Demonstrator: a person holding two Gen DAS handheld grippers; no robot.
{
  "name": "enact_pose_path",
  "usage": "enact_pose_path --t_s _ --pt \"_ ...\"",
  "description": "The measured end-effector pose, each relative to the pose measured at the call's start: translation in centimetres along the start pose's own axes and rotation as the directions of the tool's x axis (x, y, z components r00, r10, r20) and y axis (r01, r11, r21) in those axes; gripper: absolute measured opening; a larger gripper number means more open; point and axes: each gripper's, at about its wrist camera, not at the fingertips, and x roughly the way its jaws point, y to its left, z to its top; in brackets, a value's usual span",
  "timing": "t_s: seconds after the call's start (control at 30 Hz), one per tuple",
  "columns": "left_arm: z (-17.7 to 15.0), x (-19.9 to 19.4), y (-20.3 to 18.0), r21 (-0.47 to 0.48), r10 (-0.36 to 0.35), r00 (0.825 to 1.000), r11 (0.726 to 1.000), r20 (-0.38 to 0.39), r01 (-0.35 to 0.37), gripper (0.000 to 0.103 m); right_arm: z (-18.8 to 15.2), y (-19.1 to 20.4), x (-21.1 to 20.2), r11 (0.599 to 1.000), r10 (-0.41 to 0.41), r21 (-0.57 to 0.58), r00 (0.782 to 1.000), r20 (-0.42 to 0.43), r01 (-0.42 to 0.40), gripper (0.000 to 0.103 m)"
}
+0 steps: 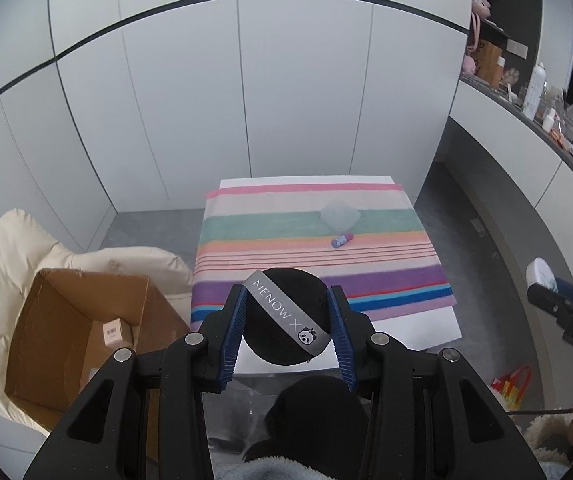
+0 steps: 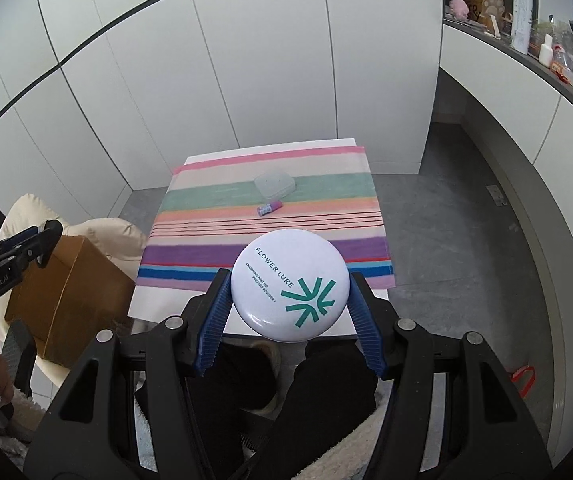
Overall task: Organize objects
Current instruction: 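Lift the black puff and white compact and carry both toward the cardboard box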
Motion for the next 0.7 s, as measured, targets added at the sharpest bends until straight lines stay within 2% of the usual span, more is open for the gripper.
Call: enact_pose_path --t_s 0.33,0.5,0.7 --pt "-1.1 -1.2 4.1 -0.062 0.058 0.998 0.996 0.011 -0.057 0.042 0.7 3.9 0.4 0.996 0.027 -0.087 1.0 0.01 -0.026 0.06" --pt "-2.4 -2.2 7.4 -0.117 0.103 0.995 0.988 0.005 -0.101 0.042 1.0 7.9 1.0 0.983 0.089 -0.164 0.996 0.003 -0.088 0.06" --pt "-4.9 -3.7 12.4 -0.21 0.183 0.983 0.961 -0.013 -0.181 0.042 0.7 15.2 1.2 0.932 0.213 -0.297 0.977 -0.02 -0.209 0.06"
